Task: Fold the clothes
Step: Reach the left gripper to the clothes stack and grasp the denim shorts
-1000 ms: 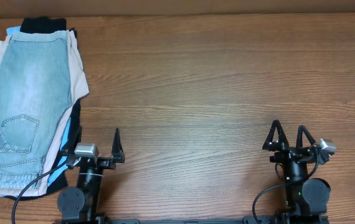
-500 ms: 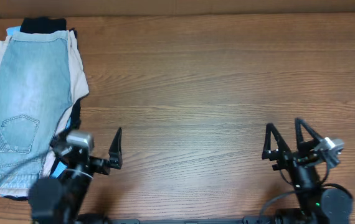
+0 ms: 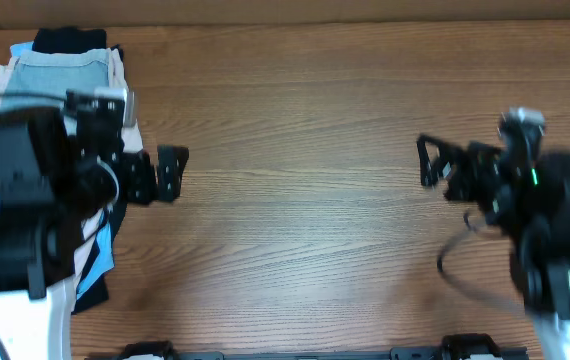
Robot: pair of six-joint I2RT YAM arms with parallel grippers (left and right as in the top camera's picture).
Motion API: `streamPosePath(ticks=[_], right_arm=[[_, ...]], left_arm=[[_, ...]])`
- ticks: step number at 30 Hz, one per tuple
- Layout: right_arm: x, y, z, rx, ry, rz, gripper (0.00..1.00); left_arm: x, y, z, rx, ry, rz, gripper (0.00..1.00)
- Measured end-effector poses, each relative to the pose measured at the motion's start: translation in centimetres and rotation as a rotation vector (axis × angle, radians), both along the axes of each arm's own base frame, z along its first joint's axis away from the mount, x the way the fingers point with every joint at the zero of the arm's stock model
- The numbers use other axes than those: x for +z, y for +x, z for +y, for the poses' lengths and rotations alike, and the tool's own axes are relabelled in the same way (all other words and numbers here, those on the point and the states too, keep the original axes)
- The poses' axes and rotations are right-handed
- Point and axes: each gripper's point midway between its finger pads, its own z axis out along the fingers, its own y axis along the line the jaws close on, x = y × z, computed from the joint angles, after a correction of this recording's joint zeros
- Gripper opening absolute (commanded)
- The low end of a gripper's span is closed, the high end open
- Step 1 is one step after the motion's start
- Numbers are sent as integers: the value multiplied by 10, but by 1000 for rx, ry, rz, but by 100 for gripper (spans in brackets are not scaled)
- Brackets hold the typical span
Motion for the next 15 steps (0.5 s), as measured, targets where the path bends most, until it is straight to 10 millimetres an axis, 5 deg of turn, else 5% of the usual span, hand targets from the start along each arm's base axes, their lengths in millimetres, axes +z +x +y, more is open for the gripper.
streamPosePath(ticks=[4,8,15], right_arm=[[-28,39,4,16,5,112,100],[-73,58,9,37,18,250,100],[-132,66,14,57,36,434,100]], left_arm=[[-13,10,1,8,-10,75,100],[-29,20,13,55,31,129,100],[-52,56,90,266,130,154,100]])
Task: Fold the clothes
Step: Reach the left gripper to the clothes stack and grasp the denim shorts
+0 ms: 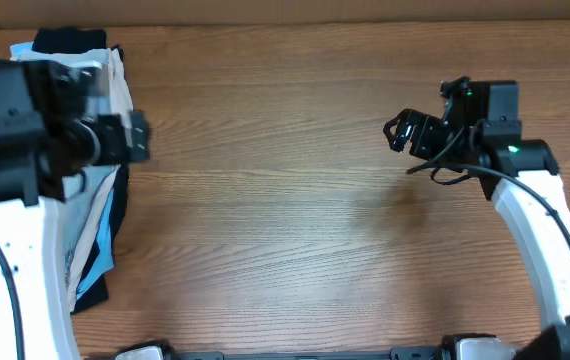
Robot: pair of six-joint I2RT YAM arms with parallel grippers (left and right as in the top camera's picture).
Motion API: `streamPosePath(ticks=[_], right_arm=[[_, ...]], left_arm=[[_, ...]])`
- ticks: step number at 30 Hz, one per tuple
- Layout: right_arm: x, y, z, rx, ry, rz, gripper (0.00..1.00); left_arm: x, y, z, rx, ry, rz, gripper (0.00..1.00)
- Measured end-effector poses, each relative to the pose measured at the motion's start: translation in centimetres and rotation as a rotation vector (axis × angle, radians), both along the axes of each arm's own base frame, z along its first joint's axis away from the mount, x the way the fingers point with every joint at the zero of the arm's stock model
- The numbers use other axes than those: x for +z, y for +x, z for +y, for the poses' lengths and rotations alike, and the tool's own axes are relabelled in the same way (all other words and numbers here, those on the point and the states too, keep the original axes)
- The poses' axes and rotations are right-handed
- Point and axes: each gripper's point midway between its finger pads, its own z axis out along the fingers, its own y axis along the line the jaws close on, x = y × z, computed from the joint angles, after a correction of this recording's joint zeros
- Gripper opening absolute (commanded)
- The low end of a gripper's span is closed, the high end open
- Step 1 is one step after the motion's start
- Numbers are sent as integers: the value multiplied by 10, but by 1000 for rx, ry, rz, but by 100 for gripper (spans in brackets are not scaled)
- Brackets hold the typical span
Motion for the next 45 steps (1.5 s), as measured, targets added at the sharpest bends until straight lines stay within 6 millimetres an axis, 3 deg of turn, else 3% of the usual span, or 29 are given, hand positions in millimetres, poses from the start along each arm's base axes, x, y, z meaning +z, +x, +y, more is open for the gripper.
streamPosePath(ticks=[5,14,22,26,31,33,38,41,43,45], right_arm=[[-12,-2,5,16,24,46,100],[-11,-4,7,26,38,52,100],[-13,-7,8,27,41,67,100],[-14,-8,8,27,40,72,99],[-13,-8,8,28,41,71,95],[-14,-8,8,28,41,72,94],[-13,-8,8,29,43,73,94],[-13,-8,8,29,44,73,94],[-13,-8,8,28,43,73,91],[-13,-7,8,28,43,70,81]], left_arm=[[-32,23,78,172,22,36,100],[-96,26,203,308,82,92,100],[-152,26,276,321,89,77,97],[-196,18,294,329,29,120,91],[-237,11,299,332,-28,169,60],[-238,12,300,326,-26,164,45],[-236,15,302,332,-20,148,30],[-234,17,302,371,-52,142,7],[-229,18,300,391,-84,136,4],[-222,22,295,391,-118,133,4]])
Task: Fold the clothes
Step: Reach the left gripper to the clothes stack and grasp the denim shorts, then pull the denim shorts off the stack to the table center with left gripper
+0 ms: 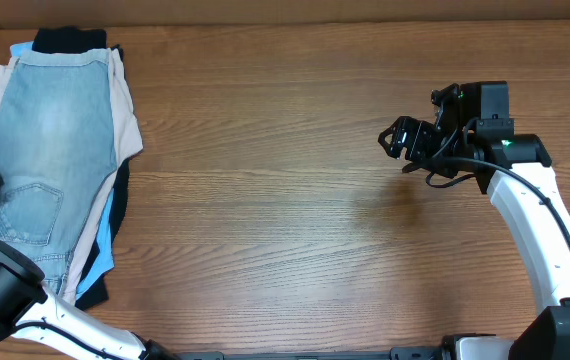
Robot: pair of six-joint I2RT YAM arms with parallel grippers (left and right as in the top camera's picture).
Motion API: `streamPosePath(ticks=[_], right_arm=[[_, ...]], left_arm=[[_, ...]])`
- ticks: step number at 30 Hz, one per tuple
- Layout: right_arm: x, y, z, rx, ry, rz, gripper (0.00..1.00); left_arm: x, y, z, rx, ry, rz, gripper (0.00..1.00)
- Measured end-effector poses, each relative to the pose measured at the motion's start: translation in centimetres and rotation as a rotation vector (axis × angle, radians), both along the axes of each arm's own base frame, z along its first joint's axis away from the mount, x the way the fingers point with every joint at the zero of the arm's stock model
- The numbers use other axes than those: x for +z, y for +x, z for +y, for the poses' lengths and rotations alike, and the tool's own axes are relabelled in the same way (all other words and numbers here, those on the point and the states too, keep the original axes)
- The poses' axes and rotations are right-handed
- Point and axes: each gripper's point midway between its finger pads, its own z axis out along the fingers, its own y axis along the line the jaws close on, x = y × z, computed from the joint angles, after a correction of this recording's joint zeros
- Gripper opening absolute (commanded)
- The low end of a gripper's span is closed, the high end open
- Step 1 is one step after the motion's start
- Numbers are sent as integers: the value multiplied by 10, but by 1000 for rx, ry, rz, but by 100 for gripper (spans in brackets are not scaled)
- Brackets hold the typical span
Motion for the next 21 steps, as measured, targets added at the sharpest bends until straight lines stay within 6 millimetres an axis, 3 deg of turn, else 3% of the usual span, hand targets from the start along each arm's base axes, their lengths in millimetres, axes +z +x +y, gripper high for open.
streamPosePath(ticks=[5,8,11,12,15,21], right_arm=[[3,4,0,1,2,-21,72],[5,5,0,-1,4,-26,72],[17,9,-6,-15,12,-38,72],[23,10,-10,-25,15,-40,72],[51,14,-30,-77,19,-66,72],[109,8,-80,-204,6,-147,72]], left_arm=[[32,21,-24,-42,-83,-40,4],[60,43,-57,-113,-139,-65,4],[89,64,-105,-212,-195,-66,4],[98,70,-122,-247,-208,-64,4],[121,88,-198,-400,-259,-37,4],[126,105,-354,-727,-289,18,4]])
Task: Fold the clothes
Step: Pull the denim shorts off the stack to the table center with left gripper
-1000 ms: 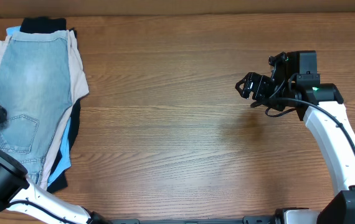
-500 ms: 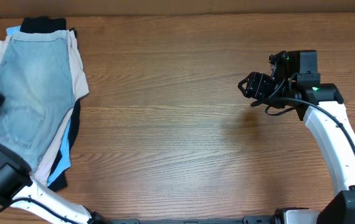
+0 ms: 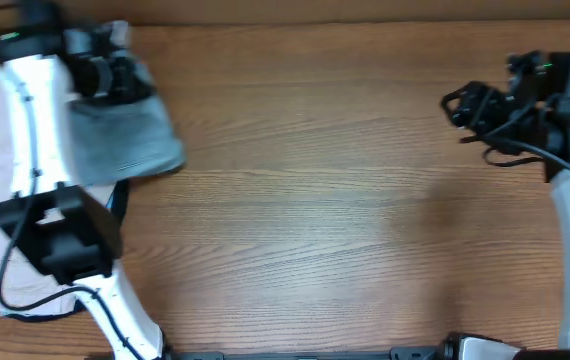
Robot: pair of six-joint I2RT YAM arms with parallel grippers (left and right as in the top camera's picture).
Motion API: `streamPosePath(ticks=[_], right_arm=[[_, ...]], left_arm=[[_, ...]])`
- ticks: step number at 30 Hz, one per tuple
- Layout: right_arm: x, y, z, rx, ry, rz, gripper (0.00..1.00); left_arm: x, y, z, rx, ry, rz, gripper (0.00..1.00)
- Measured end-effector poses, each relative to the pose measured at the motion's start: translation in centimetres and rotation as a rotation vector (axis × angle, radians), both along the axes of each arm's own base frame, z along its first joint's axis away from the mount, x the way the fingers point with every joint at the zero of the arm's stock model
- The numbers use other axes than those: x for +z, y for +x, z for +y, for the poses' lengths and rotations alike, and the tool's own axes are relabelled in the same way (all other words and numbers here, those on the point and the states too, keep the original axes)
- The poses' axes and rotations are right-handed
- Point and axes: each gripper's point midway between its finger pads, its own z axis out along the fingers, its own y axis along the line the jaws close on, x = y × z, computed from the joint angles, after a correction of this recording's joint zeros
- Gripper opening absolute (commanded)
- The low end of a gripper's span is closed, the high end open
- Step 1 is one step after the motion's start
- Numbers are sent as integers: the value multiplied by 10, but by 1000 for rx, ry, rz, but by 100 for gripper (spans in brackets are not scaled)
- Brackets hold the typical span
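My left gripper (image 3: pixel 108 72) is at the far left of the table, blurred by motion. It is shut on a grey-blue garment (image 3: pixel 125 140), which hangs from it and spreads over the table's wood beside the pile. The pile of clothes lies along the left edge, pale cloth uppermost, and is largely hidden by the left arm. My right gripper (image 3: pixel 462 105) hovers over bare wood at the far right, open and holding nothing.
The wooden table (image 3: pixel 305 220) stretches between the two arms. The white left arm (image 3: pixel 40 150) crosses the pile from the near edge to the far side. Dark cloth shows at the pile's near end (image 3: pixel 35 310).
The left arm was at the far left edge, off the pile, with the jeans lying flat on top. Now its gripper holds a grey-blue garment raised at the pile's far end. The right gripper has moved right.
The left gripper stood open over the wood just right of the pile, then over the pile's right edge, then at the table's left edge with the jeans uncovered. Now it holds a garment. The right gripper stayed empty, shifting about the right half.
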Motion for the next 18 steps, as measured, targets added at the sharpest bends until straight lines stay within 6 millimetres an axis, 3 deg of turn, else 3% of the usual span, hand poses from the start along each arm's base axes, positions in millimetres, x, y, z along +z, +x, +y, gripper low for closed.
streamPosePath(ticks=[4,7,9,10,13,14,18], right_arm=[[25,-9,-35,-93,-13,-42,72],[31,-15,-54,-143,-7,-55,73],[32,-17,-63,-165,0,-56,73],[32,-19,-68,-175,4,-55,73],[32,-22,-76,-196,15,-52,77],[32,-23,-78,-199,16,-53,77],[32,-24,-81,-192,18,-59,79]], left_arm=[[3,-3,-104,-224,9,-51,4],[1,-21,-176,-380,42,-77,4],[-2,-37,-212,-461,76,-82,11],[-4,-48,-231,-506,97,-83,21],[-10,-81,-273,-633,171,-89,96],[-12,-89,-282,-662,195,-92,100],[-17,-111,-303,-727,311,-109,100]])
